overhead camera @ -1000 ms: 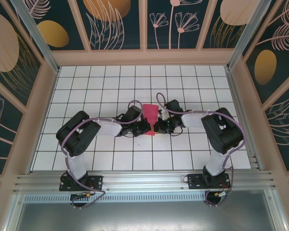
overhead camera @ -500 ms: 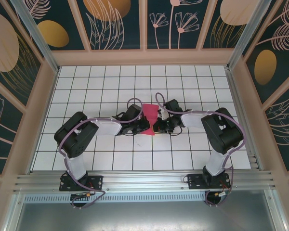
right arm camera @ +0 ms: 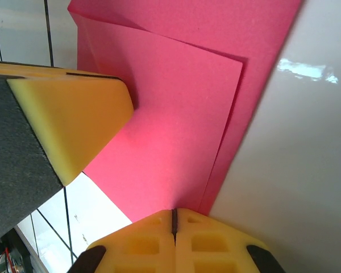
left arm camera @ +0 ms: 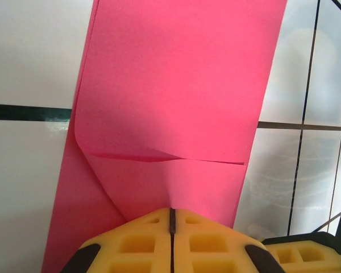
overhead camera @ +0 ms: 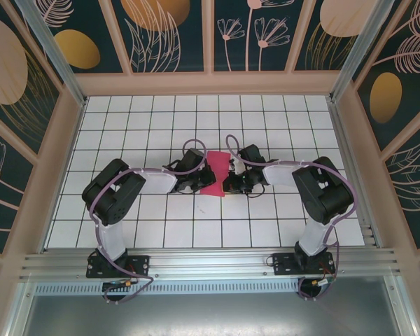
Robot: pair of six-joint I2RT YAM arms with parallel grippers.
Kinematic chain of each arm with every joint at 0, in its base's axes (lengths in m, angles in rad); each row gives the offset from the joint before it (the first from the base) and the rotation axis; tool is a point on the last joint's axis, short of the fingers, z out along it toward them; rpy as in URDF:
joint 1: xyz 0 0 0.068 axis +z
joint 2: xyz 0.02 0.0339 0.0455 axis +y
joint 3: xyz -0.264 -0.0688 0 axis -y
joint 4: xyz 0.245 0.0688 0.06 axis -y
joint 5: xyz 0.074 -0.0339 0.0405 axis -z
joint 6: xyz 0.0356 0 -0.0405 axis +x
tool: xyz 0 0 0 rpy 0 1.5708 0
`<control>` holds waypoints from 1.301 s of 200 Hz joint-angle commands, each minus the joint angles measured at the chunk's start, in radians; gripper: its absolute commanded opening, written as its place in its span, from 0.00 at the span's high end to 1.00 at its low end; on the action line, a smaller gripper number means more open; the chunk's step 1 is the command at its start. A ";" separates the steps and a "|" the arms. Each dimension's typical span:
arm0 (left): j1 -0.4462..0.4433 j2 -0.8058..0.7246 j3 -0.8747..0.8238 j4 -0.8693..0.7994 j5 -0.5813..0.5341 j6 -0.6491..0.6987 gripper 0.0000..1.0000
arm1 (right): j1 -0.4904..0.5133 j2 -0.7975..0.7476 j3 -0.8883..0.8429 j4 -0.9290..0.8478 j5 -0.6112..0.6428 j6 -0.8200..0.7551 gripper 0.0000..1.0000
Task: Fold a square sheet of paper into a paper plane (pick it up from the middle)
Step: Fold the triangle a second time at the center of the table.
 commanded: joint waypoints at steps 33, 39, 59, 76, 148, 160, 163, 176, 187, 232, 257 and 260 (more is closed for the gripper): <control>0.019 0.011 -0.030 -0.004 -0.001 0.041 0.91 | 0.005 -0.027 0.030 -0.039 0.010 -0.018 0.92; 0.019 0.011 -0.031 -0.004 0.002 0.042 0.91 | 0.007 -0.038 0.039 -0.038 -0.003 -0.015 0.92; 0.019 0.008 -0.036 -0.003 0.005 0.044 0.92 | 0.008 -0.064 0.059 -0.037 -0.044 -0.007 0.91; 0.019 0.006 -0.036 -0.002 0.005 0.044 0.92 | 0.008 -0.066 0.066 -0.033 -0.069 -0.004 0.91; 0.018 0.008 -0.030 -0.003 0.008 0.044 0.92 | 0.054 0.045 0.099 -0.031 -0.098 -0.007 0.91; 0.018 0.007 -0.032 -0.002 0.008 0.045 0.92 | 0.054 0.056 0.095 -0.032 -0.075 -0.008 0.91; 0.019 0.007 -0.032 -0.004 0.008 0.045 0.92 | 0.052 0.059 0.094 -0.034 -0.069 -0.009 0.91; 0.018 0.005 -0.032 -0.006 0.007 0.046 0.92 | 0.048 0.067 0.084 -0.039 -0.055 -0.012 0.91; 0.019 0.005 -0.034 -0.007 0.004 0.046 0.92 | 0.043 0.073 0.072 -0.040 -0.056 -0.015 0.91; 0.018 0.010 -0.037 -0.014 -0.007 0.046 0.92 | 0.036 0.050 0.008 -0.046 -0.074 -0.024 0.91; 0.019 0.015 -0.037 -0.013 -0.009 0.046 0.92 | 0.031 0.035 -0.025 -0.045 -0.091 -0.025 0.91; 0.019 0.015 -0.037 -0.015 -0.009 0.046 0.92 | 0.031 0.034 -0.030 -0.042 -0.092 -0.024 0.91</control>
